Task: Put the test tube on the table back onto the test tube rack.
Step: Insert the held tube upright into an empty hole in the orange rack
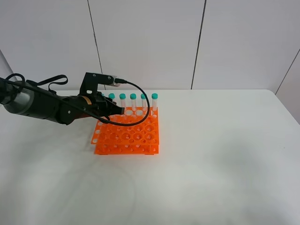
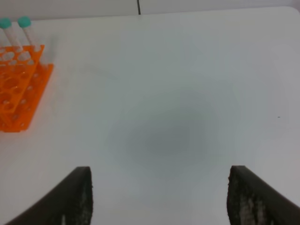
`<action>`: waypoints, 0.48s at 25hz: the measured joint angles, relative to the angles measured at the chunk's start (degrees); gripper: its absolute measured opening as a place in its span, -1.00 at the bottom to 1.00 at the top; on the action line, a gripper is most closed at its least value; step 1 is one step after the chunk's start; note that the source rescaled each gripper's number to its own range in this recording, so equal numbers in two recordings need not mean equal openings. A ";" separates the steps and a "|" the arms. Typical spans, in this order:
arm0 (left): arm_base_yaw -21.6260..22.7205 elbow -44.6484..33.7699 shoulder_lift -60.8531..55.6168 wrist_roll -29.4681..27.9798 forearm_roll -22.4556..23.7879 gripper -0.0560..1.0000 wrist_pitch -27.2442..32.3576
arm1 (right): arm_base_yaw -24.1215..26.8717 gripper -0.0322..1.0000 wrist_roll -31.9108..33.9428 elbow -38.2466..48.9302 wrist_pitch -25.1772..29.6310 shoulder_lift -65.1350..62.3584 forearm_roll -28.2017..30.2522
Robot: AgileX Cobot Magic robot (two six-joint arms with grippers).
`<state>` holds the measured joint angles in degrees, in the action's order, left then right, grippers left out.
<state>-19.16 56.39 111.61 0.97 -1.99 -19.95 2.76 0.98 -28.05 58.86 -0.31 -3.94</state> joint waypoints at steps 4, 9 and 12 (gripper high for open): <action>-0.06 0.00 0.00 0.00 0.00 -0.89 0.06 | 0.00 0.83 0.00 0.00 0.00 0.00 0.00; -0.06 0.00 0.00 0.00 0.00 -0.89 0.06 | 0.00 0.83 0.00 0.00 0.00 0.00 0.00; -0.06 0.00 0.00 0.00 0.00 -0.89 0.06 | 0.00 0.83 0.00 0.00 0.00 0.00 0.00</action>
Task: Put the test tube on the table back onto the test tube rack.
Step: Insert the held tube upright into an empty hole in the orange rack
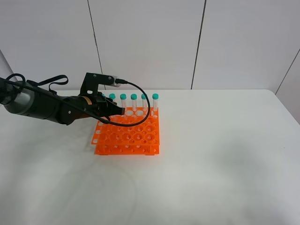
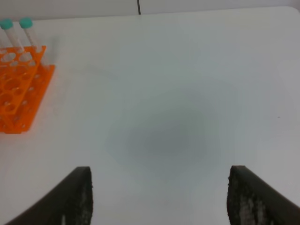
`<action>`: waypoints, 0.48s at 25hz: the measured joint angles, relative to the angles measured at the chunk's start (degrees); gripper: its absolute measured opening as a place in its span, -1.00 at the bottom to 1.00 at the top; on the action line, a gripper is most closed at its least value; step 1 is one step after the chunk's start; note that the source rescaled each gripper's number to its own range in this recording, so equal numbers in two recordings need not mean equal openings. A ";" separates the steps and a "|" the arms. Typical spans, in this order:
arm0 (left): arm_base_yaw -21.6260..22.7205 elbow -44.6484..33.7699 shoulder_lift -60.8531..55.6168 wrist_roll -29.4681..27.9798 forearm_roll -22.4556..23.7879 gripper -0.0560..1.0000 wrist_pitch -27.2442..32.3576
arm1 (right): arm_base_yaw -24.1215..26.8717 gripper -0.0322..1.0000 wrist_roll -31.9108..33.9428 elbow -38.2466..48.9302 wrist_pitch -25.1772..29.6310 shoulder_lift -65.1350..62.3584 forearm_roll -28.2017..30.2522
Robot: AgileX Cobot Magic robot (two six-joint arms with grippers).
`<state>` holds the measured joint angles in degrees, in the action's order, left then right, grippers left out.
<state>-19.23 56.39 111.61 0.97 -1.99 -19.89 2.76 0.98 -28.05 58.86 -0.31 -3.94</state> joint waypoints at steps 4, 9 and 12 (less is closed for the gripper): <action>0.00 0.00 0.00 -0.05 -0.18 -0.75 -0.41 | 0.00 0.83 0.00 0.00 0.00 0.00 0.00; 0.00 0.00 0.00 -0.10 -0.18 -0.54 -0.52 | 0.00 0.83 0.00 0.00 0.00 0.00 0.00; 0.00 0.00 0.00 -0.10 -0.18 -0.52 -0.52 | 0.00 0.83 0.00 0.00 0.00 0.00 0.00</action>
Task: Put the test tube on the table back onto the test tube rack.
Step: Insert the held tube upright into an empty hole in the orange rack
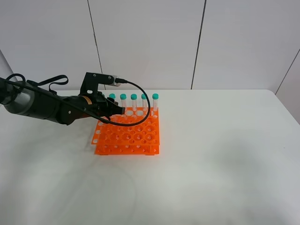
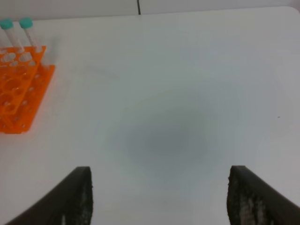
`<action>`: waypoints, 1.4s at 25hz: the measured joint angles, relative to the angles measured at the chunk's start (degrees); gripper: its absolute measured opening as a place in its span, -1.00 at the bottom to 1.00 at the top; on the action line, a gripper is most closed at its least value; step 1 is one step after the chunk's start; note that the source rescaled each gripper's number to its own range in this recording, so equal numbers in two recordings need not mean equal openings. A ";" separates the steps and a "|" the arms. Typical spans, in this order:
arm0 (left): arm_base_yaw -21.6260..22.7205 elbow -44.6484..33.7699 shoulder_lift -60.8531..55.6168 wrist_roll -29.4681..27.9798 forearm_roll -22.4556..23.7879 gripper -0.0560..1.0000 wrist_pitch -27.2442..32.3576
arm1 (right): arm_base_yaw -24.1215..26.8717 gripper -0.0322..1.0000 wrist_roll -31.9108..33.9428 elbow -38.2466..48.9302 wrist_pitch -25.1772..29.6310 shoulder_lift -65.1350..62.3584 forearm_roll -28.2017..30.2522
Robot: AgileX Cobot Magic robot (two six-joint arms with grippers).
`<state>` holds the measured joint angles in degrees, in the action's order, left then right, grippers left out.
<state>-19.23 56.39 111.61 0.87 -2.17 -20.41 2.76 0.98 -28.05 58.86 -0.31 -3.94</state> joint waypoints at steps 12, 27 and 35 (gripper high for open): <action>0.00 0.00 -0.14 -0.06 0.00 -0.50 0.00 | 0.00 0.83 0.00 0.00 0.00 0.00 0.00; -0.06 -0.11 -5.21 -0.06 -0.06 -0.43 2.63 | 0.00 0.83 0.00 0.00 0.00 0.00 -0.04; -0.06 -0.15 -10.63 -0.27 -0.06 -0.43 5.33 | 0.00 0.83 0.00 0.00 0.00 0.00 -0.04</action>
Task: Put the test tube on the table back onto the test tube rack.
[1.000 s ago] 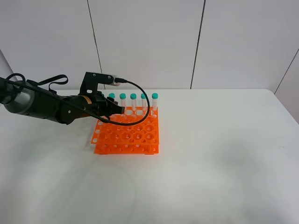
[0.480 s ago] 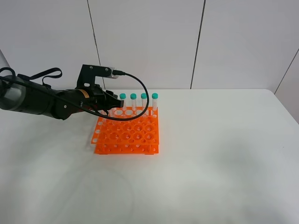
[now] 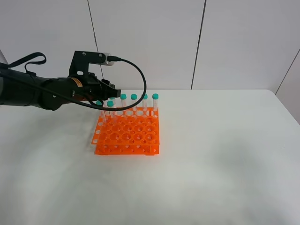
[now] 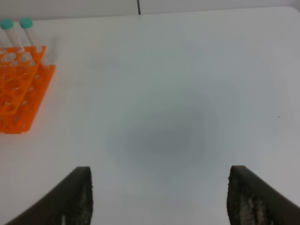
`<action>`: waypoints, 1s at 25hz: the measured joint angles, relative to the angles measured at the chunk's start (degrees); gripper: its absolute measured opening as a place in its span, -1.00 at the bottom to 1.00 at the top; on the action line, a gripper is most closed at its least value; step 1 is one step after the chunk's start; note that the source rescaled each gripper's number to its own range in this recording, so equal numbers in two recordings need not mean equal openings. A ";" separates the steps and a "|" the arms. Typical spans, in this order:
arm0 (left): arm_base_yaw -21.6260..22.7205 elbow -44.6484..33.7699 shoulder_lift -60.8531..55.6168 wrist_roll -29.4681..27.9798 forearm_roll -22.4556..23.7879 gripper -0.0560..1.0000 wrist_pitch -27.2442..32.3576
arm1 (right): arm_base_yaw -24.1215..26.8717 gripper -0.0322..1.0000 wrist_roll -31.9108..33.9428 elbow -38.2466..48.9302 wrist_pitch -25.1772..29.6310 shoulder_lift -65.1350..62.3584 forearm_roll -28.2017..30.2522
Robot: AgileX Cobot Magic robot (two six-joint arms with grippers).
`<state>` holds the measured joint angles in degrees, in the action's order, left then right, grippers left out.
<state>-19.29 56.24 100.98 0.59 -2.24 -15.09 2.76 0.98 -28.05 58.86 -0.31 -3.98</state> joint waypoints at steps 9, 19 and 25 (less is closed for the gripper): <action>5.66 0.00 -4.31 -2.15 0.16 -0.43 8.04 | 0.00 0.83 0.00 0.00 0.00 0.00 0.00; 15.82 0.00 -7.64 -2.35 0.24 -0.43 12.24 | 0.00 0.83 0.00 0.00 0.00 0.00 0.00; 21.58 0.00 -7.64 -3.48 0.48 -0.43 20.61 | 0.00 0.83 0.00 0.00 0.00 0.00 0.00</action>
<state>2.28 56.24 93.34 -2.89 -1.76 5.52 2.76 0.98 -28.05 58.86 -0.31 -3.98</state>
